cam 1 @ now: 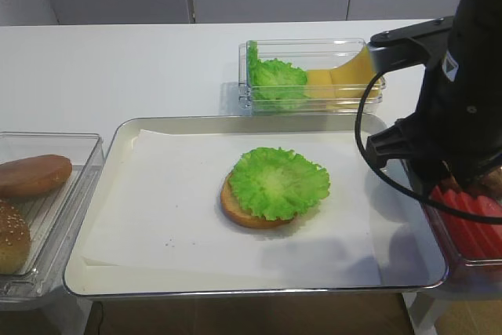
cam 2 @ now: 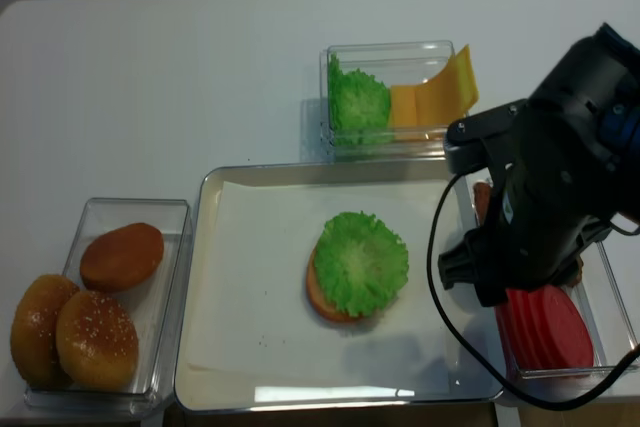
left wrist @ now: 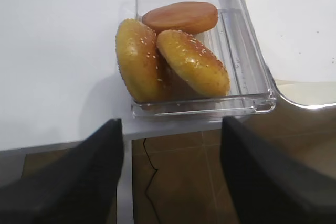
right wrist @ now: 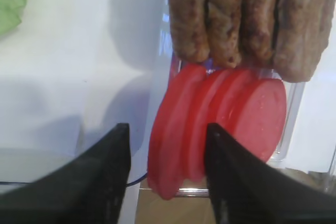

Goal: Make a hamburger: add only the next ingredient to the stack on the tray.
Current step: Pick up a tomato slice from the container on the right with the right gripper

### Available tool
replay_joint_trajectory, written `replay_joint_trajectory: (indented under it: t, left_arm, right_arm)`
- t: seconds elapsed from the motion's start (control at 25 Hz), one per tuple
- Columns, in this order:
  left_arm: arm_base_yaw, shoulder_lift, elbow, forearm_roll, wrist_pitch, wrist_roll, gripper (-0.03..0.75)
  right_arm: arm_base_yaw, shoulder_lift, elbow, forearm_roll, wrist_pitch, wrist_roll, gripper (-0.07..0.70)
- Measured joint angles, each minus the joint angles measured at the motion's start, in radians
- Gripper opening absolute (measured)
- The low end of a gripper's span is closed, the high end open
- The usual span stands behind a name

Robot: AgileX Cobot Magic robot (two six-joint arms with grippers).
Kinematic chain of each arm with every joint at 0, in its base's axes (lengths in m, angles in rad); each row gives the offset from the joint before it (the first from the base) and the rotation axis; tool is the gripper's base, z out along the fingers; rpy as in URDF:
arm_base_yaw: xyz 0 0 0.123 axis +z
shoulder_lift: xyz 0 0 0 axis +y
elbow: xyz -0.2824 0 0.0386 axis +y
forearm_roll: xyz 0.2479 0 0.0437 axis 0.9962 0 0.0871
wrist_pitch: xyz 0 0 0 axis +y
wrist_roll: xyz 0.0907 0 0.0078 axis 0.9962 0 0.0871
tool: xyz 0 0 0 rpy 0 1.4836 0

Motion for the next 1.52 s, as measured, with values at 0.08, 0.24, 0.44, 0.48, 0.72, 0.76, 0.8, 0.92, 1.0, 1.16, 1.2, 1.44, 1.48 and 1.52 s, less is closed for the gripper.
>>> replay_joint_trajectory:
  t: [0.08, 0.24, 0.44, 0.48, 0.72, 0.76, 0.8, 0.92, 1.0, 1.16, 1.2, 1.44, 1.48, 1.52]
  left_arm:
    - [0.000, 0.000, 0.000, 0.000, 0.000, 0.000, 0.433]
    - [0.000, 0.000, 0.000, 0.000, 0.000, 0.000, 0.432]
    - [0.000, 0.000, 0.000, 0.000, 0.000, 0.000, 0.431]
    - [0.000, 0.000, 0.000, 0.000, 0.000, 0.000, 0.431]
    - [0.000, 0.000, 0.000, 0.000, 0.000, 0.000, 0.430]
    - [0.000, 0.000, 0.000, 0.000, 0.000, 0.000, 0.430]
    - [0.000, 0.000, 0.000, 0.000, 0.000, 0.000, 0.430]
    - [0.000, 0.000, 0.000, 0.000, 0.000, 0.000, 0.430]
    - [0.000, 0.000, 0.000, 0.000, 0.000, 0.000, 0.430]
    - [0.000, 0.000, 0.000, 0.000, 0.000, 0.000, 0.430]
    - [0.000, 0.000, 0.000, 0.000, 0.000, 0.000, 0.430]
    - [0.000, 0.000, 0.000, 0.000, 0.000, 0.000, 0.430]
    - [0.000, 0.000, 0.000, 0.000, 0.000, 0.000, 0.430]
    - [0.000, 0.000, 0.000, 0.000, 0.000, 0.000, 0.430]
  right_arm:
    - [0.000, 0.000, 0.000, -0.006, 0.004, 0.000, 0.340]
    - [0.000, 0.015, -0.002, -0.010, 0.005, 0.000, 0.312]
    - [0.000, 0.051, -0.002, -0.010, 0.003, 0.000, 0.308]
    - [0.000, 0.058, -0.002, -0.010, 0.003, 0.000, 0.308]
    - [0.000, 0.079, -0.004, -0.010, 0.001, 0.000, 0.306]
    - [0.000, 0.079, -0.004, -0.010, -0.001, 0.000, 0.302]
    - [0.000, 0.079, -0.004, -0.010, -0.001, 0.000, 0.293]
    - [0.000, 0.079, -0.004, -0.012, -0.001, -0.009, 0.228]
    - [0.000, 0.079, -0.004, -0.012, 0.001, -0.011, 0.174]
    - [0.000, 0.079, -0.004, -0.019, 0.013, -0.015, 0.103]
    - [0.000, 0.079, -0.004, -0.021, 0.015, -0.015, 0.085]
    - [0.000, 0.079, -0.008, -0.024, 0.021, -0.015, 0.074]
    - [0.000, 0.079, -0.008, -0.024, 0.021, -0.015, 0.074]
    - [0.000, 0.077, -0.008, -0.024, 0.021, -0.015, 0.074]
